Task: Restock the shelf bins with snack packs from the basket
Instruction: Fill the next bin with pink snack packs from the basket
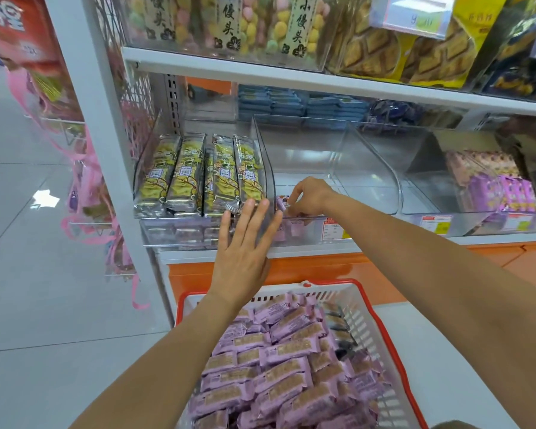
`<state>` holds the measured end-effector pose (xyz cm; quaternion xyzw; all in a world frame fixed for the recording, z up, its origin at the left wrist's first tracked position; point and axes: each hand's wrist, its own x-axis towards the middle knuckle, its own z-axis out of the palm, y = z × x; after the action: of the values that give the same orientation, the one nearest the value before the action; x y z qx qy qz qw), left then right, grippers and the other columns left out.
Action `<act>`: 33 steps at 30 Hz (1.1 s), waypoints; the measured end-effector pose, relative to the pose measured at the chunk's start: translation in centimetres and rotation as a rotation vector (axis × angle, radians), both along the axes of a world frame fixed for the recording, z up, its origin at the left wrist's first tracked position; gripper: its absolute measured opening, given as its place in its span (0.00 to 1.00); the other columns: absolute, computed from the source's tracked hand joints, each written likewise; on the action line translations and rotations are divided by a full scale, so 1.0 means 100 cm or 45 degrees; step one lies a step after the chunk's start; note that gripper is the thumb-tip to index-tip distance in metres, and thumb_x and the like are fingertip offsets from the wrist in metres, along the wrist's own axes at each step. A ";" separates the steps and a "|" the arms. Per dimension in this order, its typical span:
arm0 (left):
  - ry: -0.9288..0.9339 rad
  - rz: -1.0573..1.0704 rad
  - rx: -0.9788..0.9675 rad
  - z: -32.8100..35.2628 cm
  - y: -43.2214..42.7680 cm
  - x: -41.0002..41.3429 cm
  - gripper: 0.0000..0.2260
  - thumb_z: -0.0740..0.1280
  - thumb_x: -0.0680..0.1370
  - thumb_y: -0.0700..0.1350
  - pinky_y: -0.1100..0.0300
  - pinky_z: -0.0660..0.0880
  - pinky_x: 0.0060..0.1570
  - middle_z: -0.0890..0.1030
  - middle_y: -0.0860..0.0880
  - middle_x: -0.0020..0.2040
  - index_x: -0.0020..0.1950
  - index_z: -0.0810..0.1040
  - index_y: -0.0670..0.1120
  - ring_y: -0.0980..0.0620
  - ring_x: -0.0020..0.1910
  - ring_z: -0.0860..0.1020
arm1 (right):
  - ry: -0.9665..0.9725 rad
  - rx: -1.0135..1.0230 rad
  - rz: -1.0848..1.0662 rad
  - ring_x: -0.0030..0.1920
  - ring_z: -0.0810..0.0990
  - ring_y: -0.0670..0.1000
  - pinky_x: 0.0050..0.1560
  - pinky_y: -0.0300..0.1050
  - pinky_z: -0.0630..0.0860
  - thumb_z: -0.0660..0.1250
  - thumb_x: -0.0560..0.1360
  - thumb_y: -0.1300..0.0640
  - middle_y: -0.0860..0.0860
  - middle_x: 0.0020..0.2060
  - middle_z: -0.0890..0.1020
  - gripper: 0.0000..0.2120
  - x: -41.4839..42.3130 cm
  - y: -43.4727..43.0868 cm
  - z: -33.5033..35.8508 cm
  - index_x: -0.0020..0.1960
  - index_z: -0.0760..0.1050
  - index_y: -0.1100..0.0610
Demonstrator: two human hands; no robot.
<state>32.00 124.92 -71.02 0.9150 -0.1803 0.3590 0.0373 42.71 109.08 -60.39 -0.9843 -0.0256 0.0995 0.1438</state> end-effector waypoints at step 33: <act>0.598 -0.204 0.160 -0.083 -0.022 -0.031 0.25 0.70 0.73 0.48 0.47 0.67 0.62 0.75 0.43 0.64 0.69 0.74 0.43 0.40 0.63 0.73 | -0.226 0.556 0.298 0.37 0.78 0.40 0.40 0.30 0.72 0.69 0.77 0.58 0.47 0.39 0.82 0.04 -0.125 -0.072 -0.100 0.50 0.82 0.57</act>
<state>28.86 122.76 -79.31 0.9566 -0.2606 0.1206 0.0496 30.21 101.88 -70.43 -0.9251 -0.1726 0.0208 0.3375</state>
